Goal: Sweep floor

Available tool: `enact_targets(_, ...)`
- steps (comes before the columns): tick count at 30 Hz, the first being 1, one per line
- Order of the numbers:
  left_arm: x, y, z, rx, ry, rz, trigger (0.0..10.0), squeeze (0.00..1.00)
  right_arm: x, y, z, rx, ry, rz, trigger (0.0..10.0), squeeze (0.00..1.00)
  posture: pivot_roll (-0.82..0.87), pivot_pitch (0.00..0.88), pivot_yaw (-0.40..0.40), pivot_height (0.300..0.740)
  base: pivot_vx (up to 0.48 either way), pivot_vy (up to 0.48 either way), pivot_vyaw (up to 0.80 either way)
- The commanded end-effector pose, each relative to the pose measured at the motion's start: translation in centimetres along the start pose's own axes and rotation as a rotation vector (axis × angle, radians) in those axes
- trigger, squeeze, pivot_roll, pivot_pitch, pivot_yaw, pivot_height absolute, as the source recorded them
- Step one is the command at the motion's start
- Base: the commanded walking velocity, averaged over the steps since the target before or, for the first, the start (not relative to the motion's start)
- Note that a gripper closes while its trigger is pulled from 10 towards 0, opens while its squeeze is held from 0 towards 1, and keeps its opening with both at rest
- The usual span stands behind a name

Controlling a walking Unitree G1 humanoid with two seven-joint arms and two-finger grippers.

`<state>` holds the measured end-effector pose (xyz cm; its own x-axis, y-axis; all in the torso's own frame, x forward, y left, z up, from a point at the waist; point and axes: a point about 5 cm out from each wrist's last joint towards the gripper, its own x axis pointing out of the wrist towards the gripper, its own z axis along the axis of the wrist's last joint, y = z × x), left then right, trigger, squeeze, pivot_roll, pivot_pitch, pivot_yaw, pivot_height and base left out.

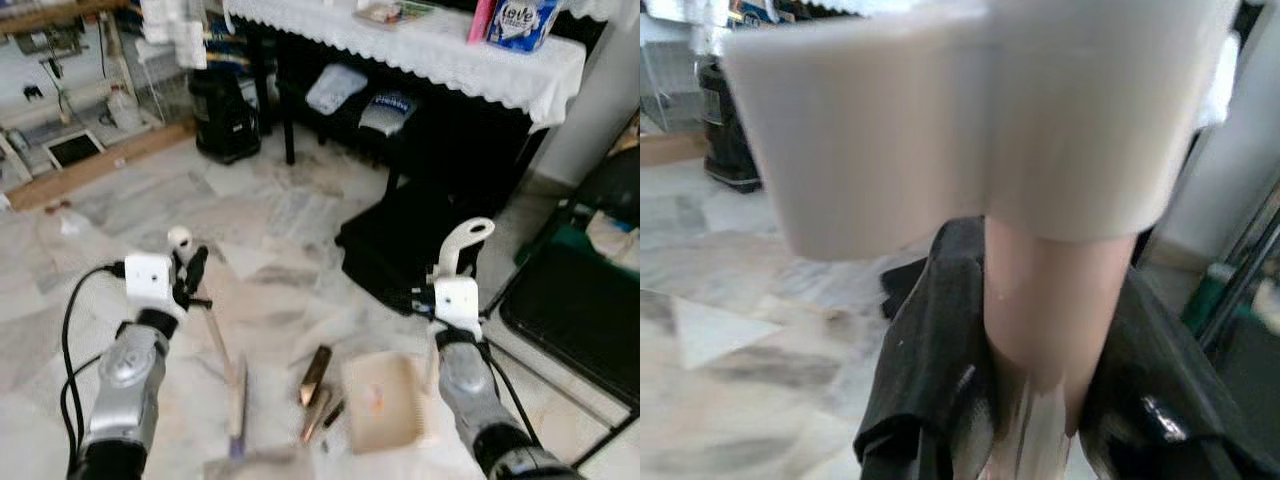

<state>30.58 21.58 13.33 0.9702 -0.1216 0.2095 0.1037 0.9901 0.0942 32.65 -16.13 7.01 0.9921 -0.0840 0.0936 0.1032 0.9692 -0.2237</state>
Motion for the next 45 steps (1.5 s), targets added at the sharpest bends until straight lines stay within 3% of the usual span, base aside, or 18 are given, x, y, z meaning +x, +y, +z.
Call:
enact_targets(1, 0.5, -0.4, 0.6, -0.004, -0.030, -0.014, 10.0, 0.00, 0.0, -1.0, -0.1, -0.013, -0.004, -0.027, 10.0, 0.00, 0.07, 0.078, 0.044, 0.740, 0.000, 0.442, -0.80)
enact_targets(7, 0.5, -0.4, 0.8, -0.003, -0.038, -0.014, 10.0, 0.00, 0.0, -1.0, -0.1, -0.016, -0.006, -0.027, 10.0, 0.00, 0.07, 0.079, 0.045, 0.740, 0.000, 0.419, -0.79)
enact_targets(24, 0.6, -0.4, 1.0, 0.011, -0.047, -0.016, 10.0, 0.00, 0.1, -1.0, 0.0, -0.016, -0.005, -0.030, 10.0, 0.00, 0.07, 0.081, 0.046, 0.740, 0.000, 0.000, -0.78)
enact_targets(36, 0.6, -0.6, 1.0, 0.011, -0.051, -0.024, 10.0, 0.00, -0.1, -0.9, -0.2, -0.025, -0.006, -0.027, 10.0, 0.00, 0.07, 0.077, 0.046, 0.740, 0.000, 0.000, 0.00)
enact_targets(45, 0.6, -0.8, 0.7, 0.007, -0.038, -0.028, 10.0, 0.00, -0.8, -1.8, -1.1, -0.049, 0.017, -0.043, 10.0, 0.00, 0.06, 0.067, 0.045, 0.740, 0.000, 0.000, 0.00)
